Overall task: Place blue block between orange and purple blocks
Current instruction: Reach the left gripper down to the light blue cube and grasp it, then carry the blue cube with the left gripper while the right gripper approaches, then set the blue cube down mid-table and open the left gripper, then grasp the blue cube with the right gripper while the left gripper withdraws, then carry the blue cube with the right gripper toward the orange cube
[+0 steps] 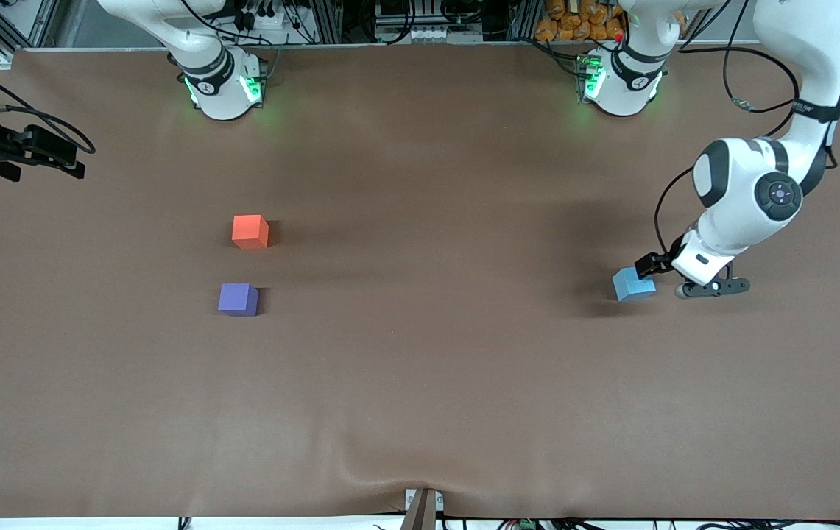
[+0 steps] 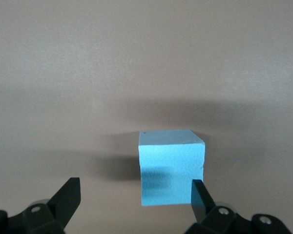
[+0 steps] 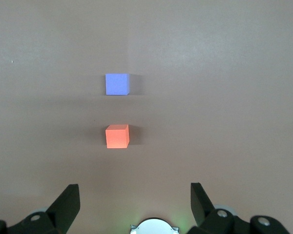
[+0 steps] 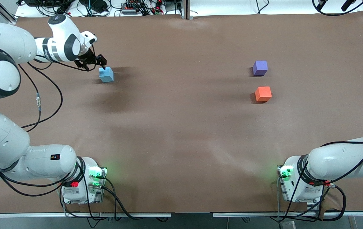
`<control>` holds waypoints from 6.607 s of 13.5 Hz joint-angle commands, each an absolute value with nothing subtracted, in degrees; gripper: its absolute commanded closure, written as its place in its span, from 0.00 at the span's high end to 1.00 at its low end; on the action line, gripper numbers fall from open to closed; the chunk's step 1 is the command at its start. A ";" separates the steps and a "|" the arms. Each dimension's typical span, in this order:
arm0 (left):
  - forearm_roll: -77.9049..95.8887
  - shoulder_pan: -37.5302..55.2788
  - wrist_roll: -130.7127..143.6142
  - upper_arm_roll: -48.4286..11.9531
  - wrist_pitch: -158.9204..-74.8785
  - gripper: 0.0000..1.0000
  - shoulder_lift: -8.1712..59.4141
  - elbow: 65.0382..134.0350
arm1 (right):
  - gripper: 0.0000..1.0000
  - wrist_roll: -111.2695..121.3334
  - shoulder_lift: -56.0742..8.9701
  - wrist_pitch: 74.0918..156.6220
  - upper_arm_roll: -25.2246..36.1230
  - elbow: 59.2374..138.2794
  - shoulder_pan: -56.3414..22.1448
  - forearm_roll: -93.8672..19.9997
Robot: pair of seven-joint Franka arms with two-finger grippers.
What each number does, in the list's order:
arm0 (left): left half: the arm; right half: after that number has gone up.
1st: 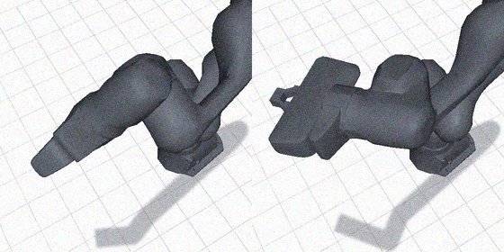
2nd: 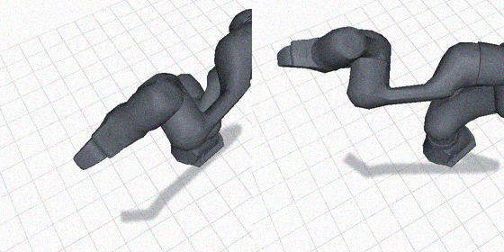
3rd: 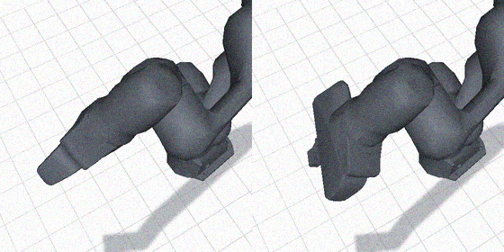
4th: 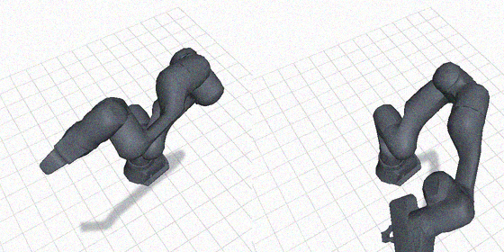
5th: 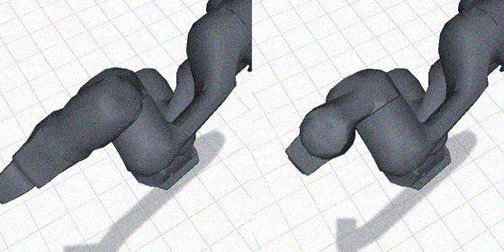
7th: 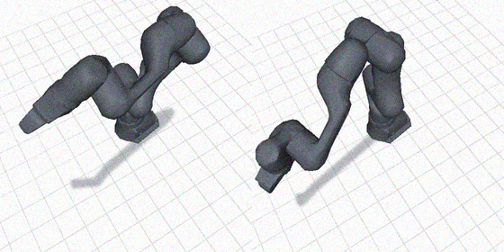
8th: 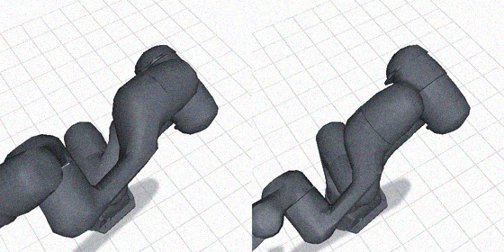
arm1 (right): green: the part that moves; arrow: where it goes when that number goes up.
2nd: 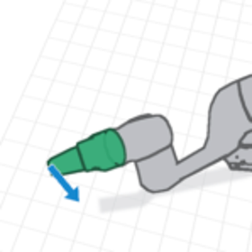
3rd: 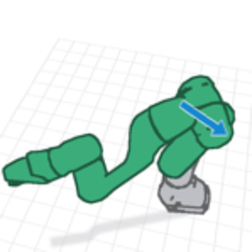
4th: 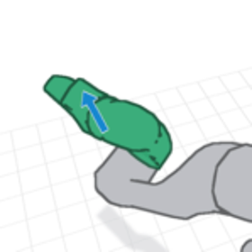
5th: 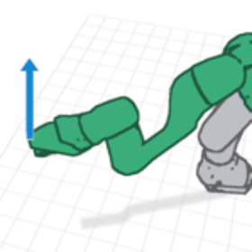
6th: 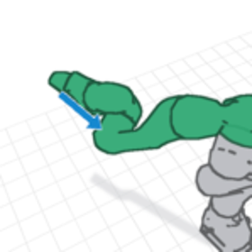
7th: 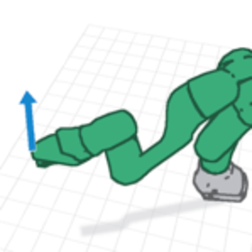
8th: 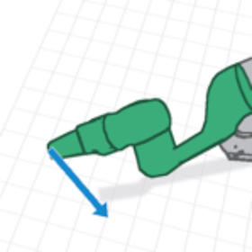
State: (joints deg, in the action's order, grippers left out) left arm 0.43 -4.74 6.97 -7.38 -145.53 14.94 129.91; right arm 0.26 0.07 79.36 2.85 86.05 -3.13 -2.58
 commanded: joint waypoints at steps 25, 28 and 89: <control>0.97 30.64 29.85 -10.02 -127.46 0.00 34.42 93.39 | 1.00 0.62 -0.53 78.57 2.99 85.34 -3.52 -2.81; 1.14 36.81 36.89 -9.49 -125.68 0.00 41.64 82.20 | 1.00 0.53 -0.53 78.57 2.90 85.25 -3.60 -2.81; 0.97 2.46 12.04 -2.81 -107.31 1.00 -4.74 104.77 | 0.00 -21.99 -16.30 111.08 4.04 105.33 -32.01 -7.74</control>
State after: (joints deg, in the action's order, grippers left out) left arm 0.53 2.94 13.07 -1.96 -106.24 -4.19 104.17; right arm -24.72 -23.59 109.36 5.01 95.20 -34.94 -8.58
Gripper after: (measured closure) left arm 0.000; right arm 0.476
